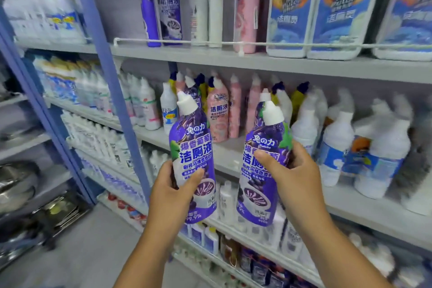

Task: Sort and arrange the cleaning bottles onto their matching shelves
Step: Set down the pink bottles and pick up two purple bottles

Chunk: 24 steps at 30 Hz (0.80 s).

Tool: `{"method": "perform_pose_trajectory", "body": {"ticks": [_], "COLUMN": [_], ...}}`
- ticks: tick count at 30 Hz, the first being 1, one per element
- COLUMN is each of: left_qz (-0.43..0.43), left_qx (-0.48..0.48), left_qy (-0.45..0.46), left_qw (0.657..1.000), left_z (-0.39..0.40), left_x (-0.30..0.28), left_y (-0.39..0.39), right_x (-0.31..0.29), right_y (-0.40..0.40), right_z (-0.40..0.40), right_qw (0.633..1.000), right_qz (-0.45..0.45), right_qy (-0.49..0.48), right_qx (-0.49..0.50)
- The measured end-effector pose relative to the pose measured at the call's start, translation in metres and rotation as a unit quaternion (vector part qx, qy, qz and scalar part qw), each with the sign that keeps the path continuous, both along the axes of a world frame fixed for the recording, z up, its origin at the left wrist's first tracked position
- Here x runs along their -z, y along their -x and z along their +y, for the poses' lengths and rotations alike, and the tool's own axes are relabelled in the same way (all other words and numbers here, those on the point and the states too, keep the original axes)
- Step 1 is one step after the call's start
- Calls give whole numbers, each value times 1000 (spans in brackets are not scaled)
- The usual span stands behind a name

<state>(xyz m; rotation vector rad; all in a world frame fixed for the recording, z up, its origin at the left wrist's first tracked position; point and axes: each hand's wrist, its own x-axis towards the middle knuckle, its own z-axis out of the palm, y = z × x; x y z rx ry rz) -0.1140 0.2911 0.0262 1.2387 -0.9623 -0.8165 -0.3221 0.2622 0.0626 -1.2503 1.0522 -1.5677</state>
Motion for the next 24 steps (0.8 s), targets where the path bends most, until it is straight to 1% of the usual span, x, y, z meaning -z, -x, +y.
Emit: {"method": "perform_pose_trajectory", "body": {"ticks": [5,11,16,21,24], "left_qz": [-15,-53,-54,-74,-96], "left_qx": [7,-1,18,52,87], "left_qy": [5,6,3,12,6], "left_qw": [1000,999,998,996,992], "left_z": [-52,-119,-186,-253,-283], "left_x": [2,5,19,36,49], "left_y": [-19,-39,-49,-52,-60], "right_x": [0,9,18,29,46], "right_y": [-32,-64,-79,-91,-97], "right_z": [-60,-136,-181,-232,-254], "right_qw": [1000,999,998,992,987], "right_qz": [0,16,32,62,78], "right_qy": [16,43,38,40,20], "right_qx": [-4,25,40,99,136]}}
